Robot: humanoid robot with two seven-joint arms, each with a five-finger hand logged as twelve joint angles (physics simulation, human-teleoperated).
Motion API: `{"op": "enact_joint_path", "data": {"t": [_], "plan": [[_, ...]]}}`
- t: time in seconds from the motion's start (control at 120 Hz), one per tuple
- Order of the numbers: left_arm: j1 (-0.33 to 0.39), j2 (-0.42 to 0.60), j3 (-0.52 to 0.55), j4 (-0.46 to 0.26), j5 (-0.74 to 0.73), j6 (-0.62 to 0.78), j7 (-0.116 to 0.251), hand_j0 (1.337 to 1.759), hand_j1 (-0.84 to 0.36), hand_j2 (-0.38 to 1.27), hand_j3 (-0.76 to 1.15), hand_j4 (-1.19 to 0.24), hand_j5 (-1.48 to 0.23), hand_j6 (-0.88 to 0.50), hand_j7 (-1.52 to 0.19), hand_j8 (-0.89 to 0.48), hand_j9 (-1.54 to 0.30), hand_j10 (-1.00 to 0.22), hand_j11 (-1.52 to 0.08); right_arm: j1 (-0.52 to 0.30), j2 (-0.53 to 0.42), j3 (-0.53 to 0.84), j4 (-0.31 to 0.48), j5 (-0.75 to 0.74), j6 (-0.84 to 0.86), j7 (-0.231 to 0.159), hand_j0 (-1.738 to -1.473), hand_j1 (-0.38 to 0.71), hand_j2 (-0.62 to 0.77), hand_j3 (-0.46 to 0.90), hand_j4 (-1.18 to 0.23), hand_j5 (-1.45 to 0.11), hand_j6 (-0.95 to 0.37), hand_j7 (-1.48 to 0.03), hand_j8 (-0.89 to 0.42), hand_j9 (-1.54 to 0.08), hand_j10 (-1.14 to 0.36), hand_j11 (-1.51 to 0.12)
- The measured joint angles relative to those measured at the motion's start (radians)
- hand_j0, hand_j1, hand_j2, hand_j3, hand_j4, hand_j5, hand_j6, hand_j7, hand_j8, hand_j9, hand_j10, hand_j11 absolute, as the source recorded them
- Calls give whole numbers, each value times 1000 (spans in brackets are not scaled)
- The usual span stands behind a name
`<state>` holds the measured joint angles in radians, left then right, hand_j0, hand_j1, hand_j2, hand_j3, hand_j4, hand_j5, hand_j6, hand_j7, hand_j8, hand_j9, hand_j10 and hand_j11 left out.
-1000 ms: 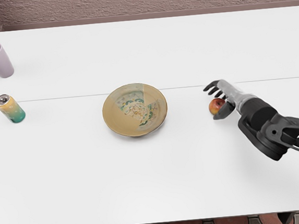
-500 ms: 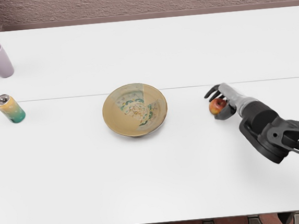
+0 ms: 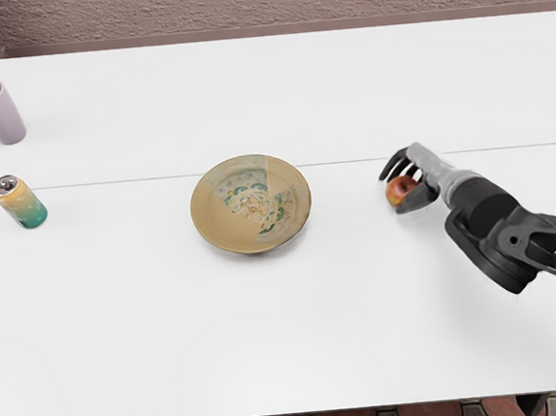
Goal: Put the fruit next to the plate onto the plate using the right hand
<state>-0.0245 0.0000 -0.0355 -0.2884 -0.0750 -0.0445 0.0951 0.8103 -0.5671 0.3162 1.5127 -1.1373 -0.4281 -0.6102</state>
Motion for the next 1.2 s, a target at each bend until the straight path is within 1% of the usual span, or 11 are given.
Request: {"op": "enact_joint_path", "data": {"t": [0.125,0.3,0.417,0.492,0.675,0.725,0.742,0.825,0.958,1.2], "plan": [[0,0,0,0,0,0,0,1658,349,0,0,0,0,0,0,0,0,0,0,5,3,43,0,2,1,0,-1656,281,259,0,-658,-883,-517,-868,-435,-898,-615,-912],[0,0,0,0,0,0,0,1658,349,0,0,0,0,0,0,0,0,0,0,15,25,102,5,5,10,0,-1657,285,313,1,-666,-906,-528,-884,-440,-917,-632,-923],[0,0,0,0,0,0,0,1658,349,0,0,0,0,0,0,0,0,0,0,19,40,144,24,7,29,0,-1657,266,272,0,-666,-919,-532,-890,-444,-928,-635,-930],[0,0,0,0,0,0,0,1658,349,0,0,0,0,0,0,0,0,0,0,20,59,158,32,9,36,0,-1657,262,281,1,-667,-926,-535,-894,-443,-933,-640,-934],[0,0,0,0,0,0,0,1658,349,0,0,0,0,0,0,0,0,0,0,42,115,169,40,13,55,0,-1658,267,303,1,-666,-950,-526,-904,-431,-942,-637,-944],[0,0,0,0,0,0,0,1658,349,0,0,0,0,0,0,0,0,0,0,45,127,170,41,14,58,0,-1658,280,345,2,-665,-958,-518,-906,-428,-948,-635,-952],[0,0,0,0,0,0,0,1658,349,0,0,0,0,0,0,0,0,0,0,46,130,170,42,14,59,0,-1658,283,325,2,-665,-960,-514,-907,-430,-950,-636,-954],[0,0,0,0,0,0,0,1658,349,0,0,0,0,0,0,0,0,0,0,49,150,170,47,14,61,0,-1658,298,363,2,-663,-968,-509,-910,-427,-961,-636,-968],[0,0,0,0,0,0,0,1658,349,0,0,0,0,0,0,0,0,0,0,49,204,168,49,15,66,0,-1658,325,420,1,-662,-975,-502,-912,-413,-964,-623,-967],[0,0,0,0,0,0,0,1658,349,0,0,0,0,0,0,0,0,0,0,36,280,157,48,14,72,0,-1658,346,445,0,-665,-975,-492,-914,-405,-957,-613,-960]]}}
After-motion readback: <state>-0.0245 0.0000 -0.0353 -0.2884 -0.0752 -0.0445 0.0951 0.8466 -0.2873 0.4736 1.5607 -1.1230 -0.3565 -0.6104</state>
